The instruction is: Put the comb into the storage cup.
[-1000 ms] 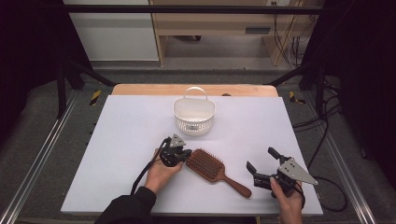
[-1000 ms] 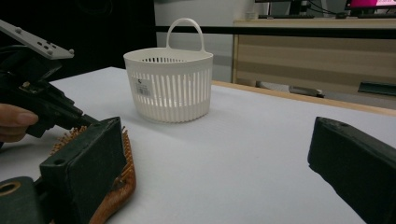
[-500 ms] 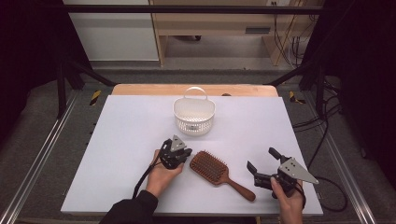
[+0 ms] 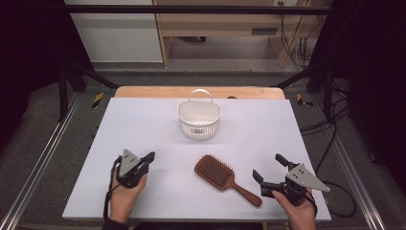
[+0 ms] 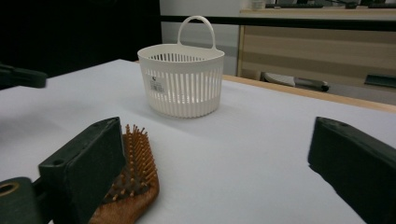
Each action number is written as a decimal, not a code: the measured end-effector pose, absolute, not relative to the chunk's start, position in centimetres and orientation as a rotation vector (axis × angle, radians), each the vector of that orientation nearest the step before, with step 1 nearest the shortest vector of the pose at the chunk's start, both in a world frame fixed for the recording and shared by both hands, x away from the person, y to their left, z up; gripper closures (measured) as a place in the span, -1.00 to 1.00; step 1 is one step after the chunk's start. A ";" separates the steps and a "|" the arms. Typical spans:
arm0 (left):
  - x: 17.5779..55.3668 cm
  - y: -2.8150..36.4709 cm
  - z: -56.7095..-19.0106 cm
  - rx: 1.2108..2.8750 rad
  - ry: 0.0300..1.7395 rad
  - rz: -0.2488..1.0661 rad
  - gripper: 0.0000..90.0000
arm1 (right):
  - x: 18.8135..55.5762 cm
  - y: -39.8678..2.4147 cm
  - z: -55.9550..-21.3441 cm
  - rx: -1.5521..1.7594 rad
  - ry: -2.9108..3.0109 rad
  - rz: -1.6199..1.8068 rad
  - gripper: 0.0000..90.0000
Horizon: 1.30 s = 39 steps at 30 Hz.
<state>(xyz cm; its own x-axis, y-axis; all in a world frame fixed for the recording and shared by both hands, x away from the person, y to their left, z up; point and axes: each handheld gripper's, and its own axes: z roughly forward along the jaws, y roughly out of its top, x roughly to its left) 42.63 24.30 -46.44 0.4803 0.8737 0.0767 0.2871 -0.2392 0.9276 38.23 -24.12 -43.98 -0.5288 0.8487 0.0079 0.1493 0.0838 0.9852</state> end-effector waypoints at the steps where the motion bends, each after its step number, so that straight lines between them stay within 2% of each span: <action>1: 42.5 25.0 -46.7 1.770 1.004 0.774 0.96 | 38.0 -24.1 -43.8 0.979 1.758 1.478 -0.86; 4: 42.3 26.7 -46.6 1.713 1.045 0.789 0.88 | 37.7 -24.0 -43.3 0.969 1.748 1.449 -0.85; 6: 42.1 27.5 -46.3 1.666 1.054 0.824 0.73 | 37.5 -23.9 -43.1 0.965 1.753 1.439 -0.83; 7: 42.0 27.8 -46.2 1.647 1.054 0.843 0.46 | 37.5 -23.8 -42.9 0.980 1.747 1.446 -0.82; 8: 41.9 27.9 -46.2 1.639 1.061 0.872 0.46 | 37.5 -23.8 -42.9 0.980 1.747 1.446 -0.82; 10: 41.8 28.1 -46.2 1.630 1.058 0.915 0.17 | 37.5 -23.7 -42.7 0.991 1.754 1.452 -0.82; 12: 41.5 28.2 -46.1 1.607 1.052 0.936 -0.05 | 37.6 -23.7 -42.6 0.998 1.769 1.443 -0.81; 17: 41.1 28.1 -46.1 1.558 1.066 0.947 -0.68 | 38.1 -23.4 -42.0 0.998 1.866 1.388 -0.81; 20: 41.3 28.0 -46.2 1.564 1.067 0.946 -0.91 | 38.6 -23.0 -41.8 1.005 1.941 1.343 -0.84; 28: 41.4 28.2 -46.7 1.581 1.058 0.979 -0.95 | 39.7 -21.2 -42.0 1.002 2.135 1.231 -0.82; 39: 41.8 28.4 -47.1 1.592 1.065 0.937 -0.95 | 40.5 -18.7 -42.5 0.927 2.397 1.070 -0.78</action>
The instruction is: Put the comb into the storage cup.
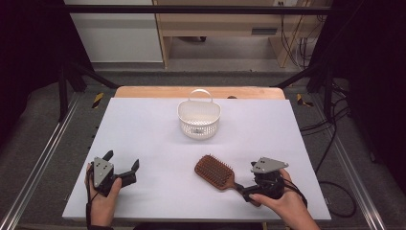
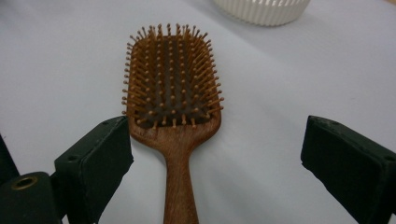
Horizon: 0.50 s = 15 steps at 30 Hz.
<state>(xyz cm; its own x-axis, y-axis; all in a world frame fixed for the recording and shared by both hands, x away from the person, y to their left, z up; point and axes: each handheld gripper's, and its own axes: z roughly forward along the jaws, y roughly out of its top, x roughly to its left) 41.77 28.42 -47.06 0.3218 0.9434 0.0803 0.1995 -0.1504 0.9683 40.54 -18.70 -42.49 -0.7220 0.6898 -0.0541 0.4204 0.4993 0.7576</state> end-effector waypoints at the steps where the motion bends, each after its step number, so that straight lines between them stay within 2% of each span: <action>1: 41.7 28.5 -47.1 1.591 1.065 0.936 -0.95 | 40.5 -18.7 -42.5 0.927 2.397 1.070 -0.78; 15: 41.7 28.4 -47.1 1.602 1.060 0.934 -0.95 | 41.5 -16.7 -42.8 0.881 2.547 0.940 -0.80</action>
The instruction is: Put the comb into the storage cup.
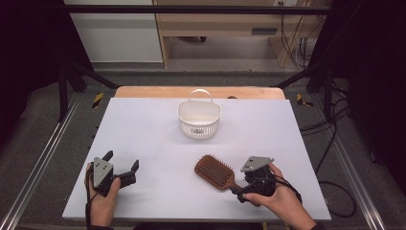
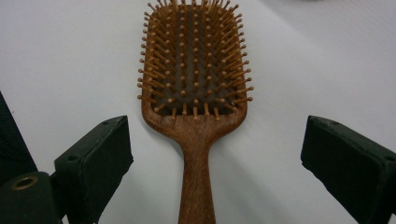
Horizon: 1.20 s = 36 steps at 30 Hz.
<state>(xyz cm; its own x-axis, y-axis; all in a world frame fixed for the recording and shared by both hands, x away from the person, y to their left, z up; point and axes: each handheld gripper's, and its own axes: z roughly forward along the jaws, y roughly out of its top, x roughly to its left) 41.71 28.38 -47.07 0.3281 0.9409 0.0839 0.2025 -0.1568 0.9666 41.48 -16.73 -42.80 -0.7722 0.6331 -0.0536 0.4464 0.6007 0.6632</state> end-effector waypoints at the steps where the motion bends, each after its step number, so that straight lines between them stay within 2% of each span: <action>1: 41.7 28.4 -47.1 1.602 1.059 0.934 -0.95 | 41.5 -16.6 -42.8 0.875 2.559 0.933 -0.80; 16: 41.7 28.4 -47.0 1.606 1.053 0.927 -0.95 | 42.4 -15.6 -44.2 0.898 2.673 0.750 -0.61; 25: 41.7 28.4 -47.0 1.608 1.048 0.925 -0.95 | 42.5 -15.4 -44.5 0.940 2.710 0.701 -0.20; 36: 41.7 28.3 -47.0 1.612 1.038 0.922 -0.95 | 43.1 -14.8 -44.9 0.961 2.797 0.622 0.12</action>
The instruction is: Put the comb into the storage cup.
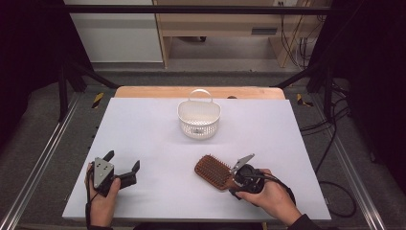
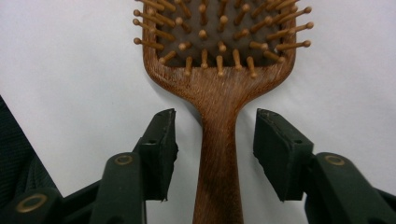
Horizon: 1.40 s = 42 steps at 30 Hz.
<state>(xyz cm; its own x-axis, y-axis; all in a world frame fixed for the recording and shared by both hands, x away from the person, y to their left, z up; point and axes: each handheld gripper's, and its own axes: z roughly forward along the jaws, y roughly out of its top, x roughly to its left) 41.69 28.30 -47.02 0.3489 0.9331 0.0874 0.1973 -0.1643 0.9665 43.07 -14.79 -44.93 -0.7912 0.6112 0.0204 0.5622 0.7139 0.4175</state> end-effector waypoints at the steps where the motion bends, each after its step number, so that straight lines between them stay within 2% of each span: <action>1: 41.7 28.3 -47.0 1.612 1.039 0.921 -0.95 | 43.1 -14.8 -45.0 0.968 2.801 0.616 0.14; 31: 41.7 28.2 -47.1 1.623 1.032 0.918 -0.95 | 43.8 -13.5 -45.1 0.955 2.845 0.457 0.55; 42: 41.7 28.2 -47.0 1.620 1.030 0.917 -0.95 | 44.0 -13.0 -44.9 0.964 2.855 0.388 0.62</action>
